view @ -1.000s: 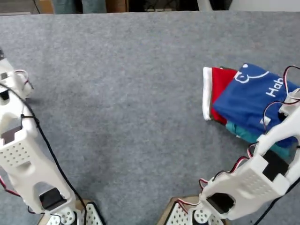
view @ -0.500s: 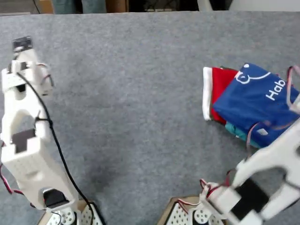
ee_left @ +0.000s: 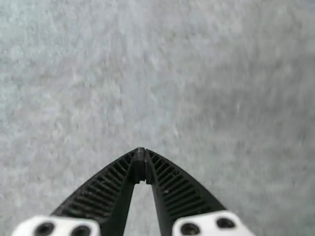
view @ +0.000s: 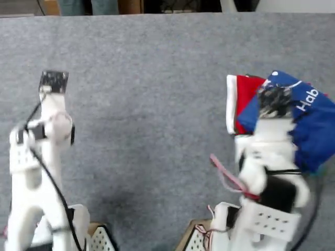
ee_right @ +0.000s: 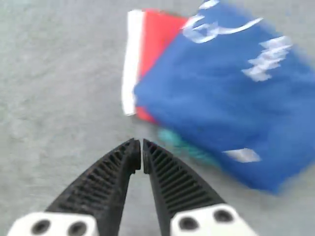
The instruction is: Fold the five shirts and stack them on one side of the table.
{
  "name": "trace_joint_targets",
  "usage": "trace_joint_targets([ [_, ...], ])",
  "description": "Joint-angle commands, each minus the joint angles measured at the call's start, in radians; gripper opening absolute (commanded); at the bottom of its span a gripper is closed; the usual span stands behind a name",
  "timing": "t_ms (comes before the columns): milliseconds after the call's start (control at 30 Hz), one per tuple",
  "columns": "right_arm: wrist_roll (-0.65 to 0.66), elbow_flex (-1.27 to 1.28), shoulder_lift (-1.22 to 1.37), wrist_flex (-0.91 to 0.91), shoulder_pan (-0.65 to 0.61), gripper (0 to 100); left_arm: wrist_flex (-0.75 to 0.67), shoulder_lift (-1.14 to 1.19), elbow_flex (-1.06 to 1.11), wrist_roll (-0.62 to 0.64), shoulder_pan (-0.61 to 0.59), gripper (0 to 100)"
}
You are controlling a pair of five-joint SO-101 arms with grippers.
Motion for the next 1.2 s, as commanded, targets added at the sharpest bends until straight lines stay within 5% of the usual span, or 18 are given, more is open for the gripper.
trace_joint_targets([
  [0, -0.152, 0.315, -0.156, -0.097, -0.123, 1.4, -0.012, -0.216, 0.186, -0.028, -0.012, 3],
  [167, -0.321, 0.584, -0.337, -0.278, -0.262, 1.5, -0.012, -0.471, 0.443, -0.021, -0.015, 3],
  [267, -0.315, 0.722, -0.446, -0.345, -0.308, 1.5, -0.012, -0.637, 0.595, -0.023, -0.013, 3],
  [533, -0.296, 0.791, -0.605, -0.210, -0.361, 1.5, 0.072, -1.094, 0.822, -0.025, -0.015, 3],
  [700, -0.288, 0.791, -0.633, -0.031, -0.324, 1.5, 0.181, -1.048, 0.826, -0.025, -0.008, 3],
  [1167, -0.288, 0.791, -0.633, -0.037, -0.324, 1.5, 0.180, -1.048, 0.826, -0.021, -0.008, 3],
])
